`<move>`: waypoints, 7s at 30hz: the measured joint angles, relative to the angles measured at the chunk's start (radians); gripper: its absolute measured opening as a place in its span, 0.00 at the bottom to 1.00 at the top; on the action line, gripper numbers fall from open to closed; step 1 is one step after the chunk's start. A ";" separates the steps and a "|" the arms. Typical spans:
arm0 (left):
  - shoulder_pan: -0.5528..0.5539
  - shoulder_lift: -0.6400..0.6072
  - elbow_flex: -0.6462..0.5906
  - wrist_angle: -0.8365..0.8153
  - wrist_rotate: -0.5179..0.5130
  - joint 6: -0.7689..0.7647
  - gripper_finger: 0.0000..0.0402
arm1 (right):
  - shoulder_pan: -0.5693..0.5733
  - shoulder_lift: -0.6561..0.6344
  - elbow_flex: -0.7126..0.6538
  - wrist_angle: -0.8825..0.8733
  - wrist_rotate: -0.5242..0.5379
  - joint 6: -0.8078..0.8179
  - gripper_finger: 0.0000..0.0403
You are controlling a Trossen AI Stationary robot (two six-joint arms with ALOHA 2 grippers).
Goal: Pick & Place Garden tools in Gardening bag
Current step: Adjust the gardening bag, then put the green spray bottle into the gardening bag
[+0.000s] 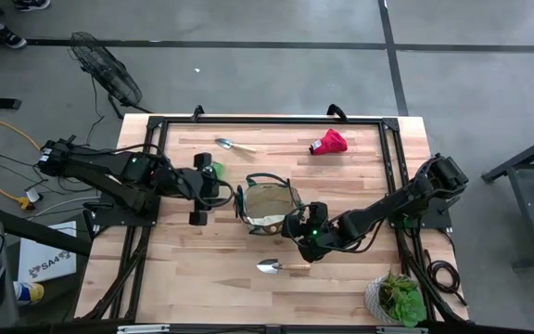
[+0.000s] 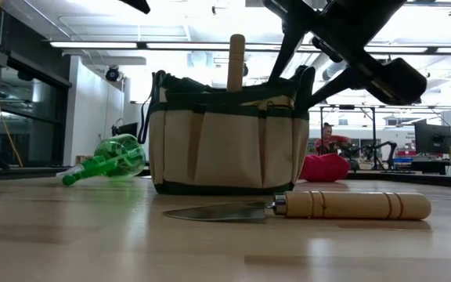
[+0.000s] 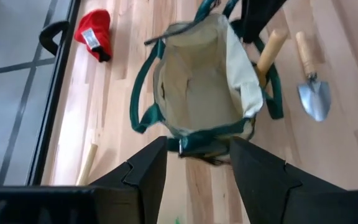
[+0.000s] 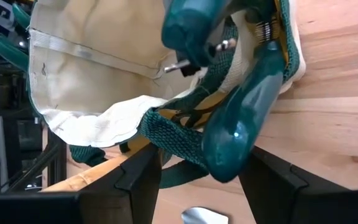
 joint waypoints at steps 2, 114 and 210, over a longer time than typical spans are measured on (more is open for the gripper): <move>0.000 0.000 0.000 -0.015 -0.003 0.010 0.42 | 0.002 0.000 0.000 -0.001 -0.002 0.009 0.48; 0.000 0.001 0.000 0.114 -0.095 -0.474 0.42 | -0.760 -0.254 0.000 -0.226 -0.765 -1.628 0.62; 0.539 0.005 -0.840 0.485 0.249 -0.728 0.80 | -0.873 -0.627 0.000 -0.278 -0.597 -1.520 0.71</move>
